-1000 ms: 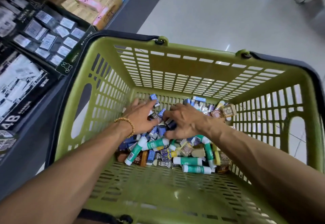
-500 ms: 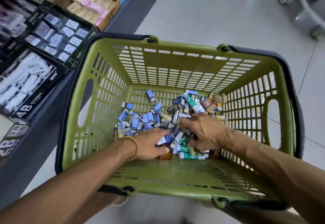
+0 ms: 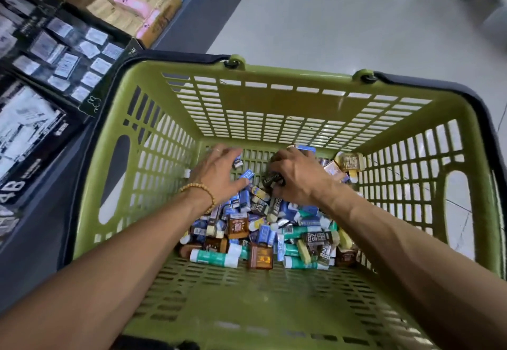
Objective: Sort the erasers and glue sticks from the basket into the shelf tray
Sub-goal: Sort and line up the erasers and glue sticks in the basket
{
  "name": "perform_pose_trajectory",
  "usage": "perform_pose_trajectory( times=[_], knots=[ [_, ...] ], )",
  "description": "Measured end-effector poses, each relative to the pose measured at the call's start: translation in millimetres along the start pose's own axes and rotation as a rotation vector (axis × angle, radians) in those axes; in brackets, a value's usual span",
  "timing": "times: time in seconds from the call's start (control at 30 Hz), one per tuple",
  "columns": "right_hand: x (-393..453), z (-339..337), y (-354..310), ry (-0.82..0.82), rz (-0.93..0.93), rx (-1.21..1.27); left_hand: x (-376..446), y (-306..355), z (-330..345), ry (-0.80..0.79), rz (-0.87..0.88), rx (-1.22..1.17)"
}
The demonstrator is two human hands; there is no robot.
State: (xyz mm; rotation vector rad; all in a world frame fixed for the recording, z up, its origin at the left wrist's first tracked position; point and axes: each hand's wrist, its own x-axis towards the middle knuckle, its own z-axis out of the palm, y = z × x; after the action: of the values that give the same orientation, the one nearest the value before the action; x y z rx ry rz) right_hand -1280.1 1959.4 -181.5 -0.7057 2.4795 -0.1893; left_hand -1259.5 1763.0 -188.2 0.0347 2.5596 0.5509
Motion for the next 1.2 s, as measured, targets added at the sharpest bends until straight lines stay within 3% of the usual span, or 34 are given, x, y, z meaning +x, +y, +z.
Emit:
perform_pose_trajectory(
  times=[0.17,0.37,0.43,0.6,0.8,0.97,1.13,1.2],
  knots=[
    [3,4,7,-0.024,0.043,0.096,18,-3,14,0.036,0.023,0.128],
    [-6,12,4,-0.021,0.154,0.223,16,-12,20,0.087,-0.025,-0.118],
    [-8,18,-1,0.041,0.208,0.266,16,-12,21,0.115,-0.025,-0.148],
    [4,22,-27,0.392,0.331,0.407,20,-10,19,0.204,0.001,-0.191],
    [19,20,-26,0.271,0.331,0.217,16,-8,12,0.055,0.015,-0.069],
    [19,10,-6,0.129,0.307,0.366,22,-4,22,0.148,0.010,-0.081],
    [8,9,-5,0.375,0.365,0.522,28,-6,25,0.228,-0.027,-0.140],
    [10,16,-11,0.413,0.357,0.454,27,-8,24,0.229,-0.035,-0.164]
  ],
)
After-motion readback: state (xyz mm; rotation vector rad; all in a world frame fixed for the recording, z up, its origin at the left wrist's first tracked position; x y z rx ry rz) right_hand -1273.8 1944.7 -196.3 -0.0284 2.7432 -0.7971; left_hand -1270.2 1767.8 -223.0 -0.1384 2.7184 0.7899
